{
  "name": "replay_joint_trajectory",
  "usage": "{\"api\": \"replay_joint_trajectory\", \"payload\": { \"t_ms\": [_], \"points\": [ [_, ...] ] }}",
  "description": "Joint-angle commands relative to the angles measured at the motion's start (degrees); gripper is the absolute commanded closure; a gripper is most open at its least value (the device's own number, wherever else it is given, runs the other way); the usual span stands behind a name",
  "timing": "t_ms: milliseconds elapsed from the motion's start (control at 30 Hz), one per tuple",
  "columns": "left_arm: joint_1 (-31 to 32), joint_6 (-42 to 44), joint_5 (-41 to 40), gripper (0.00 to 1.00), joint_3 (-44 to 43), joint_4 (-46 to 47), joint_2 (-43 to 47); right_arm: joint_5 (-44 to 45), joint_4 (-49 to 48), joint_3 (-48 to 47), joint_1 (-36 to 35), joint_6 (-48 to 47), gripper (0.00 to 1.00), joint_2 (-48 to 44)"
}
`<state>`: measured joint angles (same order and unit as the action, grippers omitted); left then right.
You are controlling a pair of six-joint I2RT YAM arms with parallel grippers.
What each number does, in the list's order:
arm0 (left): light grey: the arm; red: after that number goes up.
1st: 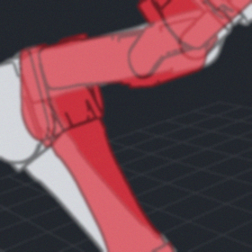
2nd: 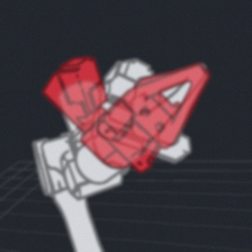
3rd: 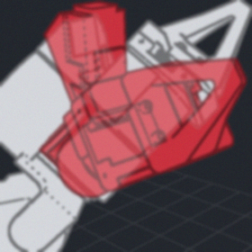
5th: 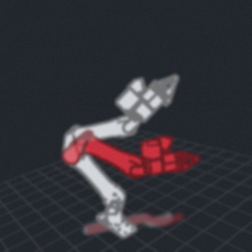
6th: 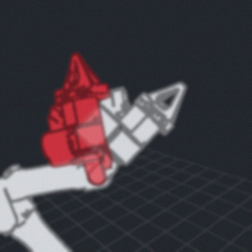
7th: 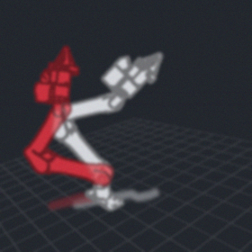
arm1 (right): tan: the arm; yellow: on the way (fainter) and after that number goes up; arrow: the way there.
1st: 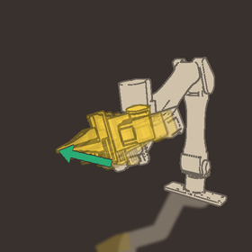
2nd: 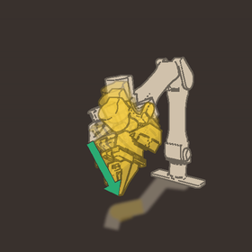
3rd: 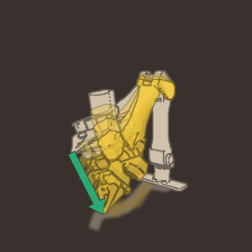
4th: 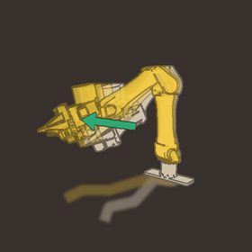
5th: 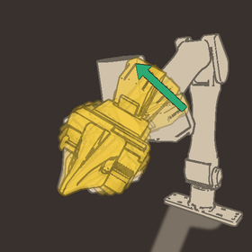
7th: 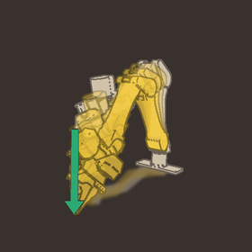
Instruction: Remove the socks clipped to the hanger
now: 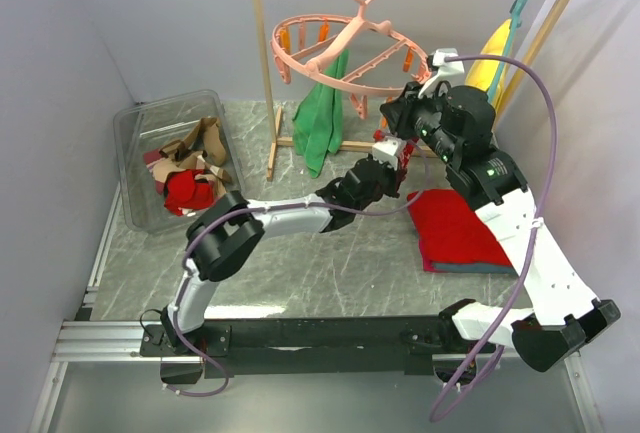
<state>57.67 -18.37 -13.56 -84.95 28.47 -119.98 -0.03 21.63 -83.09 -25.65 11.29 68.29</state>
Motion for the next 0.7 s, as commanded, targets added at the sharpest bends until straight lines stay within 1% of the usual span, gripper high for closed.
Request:
{"api": "replay_joint_trajectory", "payload": {
  "t_ms": [0, 233, 333, 367, 400, 467, 533, 633, 667],
  "points": [
    [1.4, -2.1, 5.2, 0.99, 1.7, -3.6, 7.9, -0.1, 4.7, -5.0, -0.6, 1.4, 0.86, -0.1],
    [3.9, -4.1, 6.8, 0.99, 8.4, -6.5, 16.9, -1.1, 9.0, -8.8, -0.6, 2.9, 0.8, 1.7],
    [4.5, -5.2, 7.6, 0.99, 11.1, -7.1, 20.2, -2.2, 12.6, -12.0, -0.6, 4.3, 0.71, 3.2],
    [4.5, -5.4, 8.1, 0.99, 11.5, -7.5, 21.4, -2.4, 13.2, -12.6, -0.8, 4.7, 0.66, 3.6],
    [4.6, -5.9, 8.5, 0.99, 11.9, -7.9, 22.1, -2.4, 13.8, -13.6, -0.8, 5.4, 0.63, 4.0],
    [4.9, -6.4, 9.5, 0.99, 12.2, -9.2, 23.5, -2.3, 14.8, -14.2, -1.0, 5.8, 0.57, 4.0],
    [5.3, -7.8, 9.7, 0.99, 12.9, -9.9, 24.2, -2.3, 15.4, -14.7, -1.2, 6.2, 0.55, 3.7],
    [5.7, -10.5, 12.1, 0.99, 14.8, -9.1, 25.4, -2.0, 16.7, -15.0, -1.4, 6.2, 0.47, 2.8],
    [5.8, -11.2, 12.7, 0.99, 15.5, -8.5, 26.0, -1.9, 17.4, -14.9, -1.5, 6.2, 0.42, 2.6]
  ]
}}
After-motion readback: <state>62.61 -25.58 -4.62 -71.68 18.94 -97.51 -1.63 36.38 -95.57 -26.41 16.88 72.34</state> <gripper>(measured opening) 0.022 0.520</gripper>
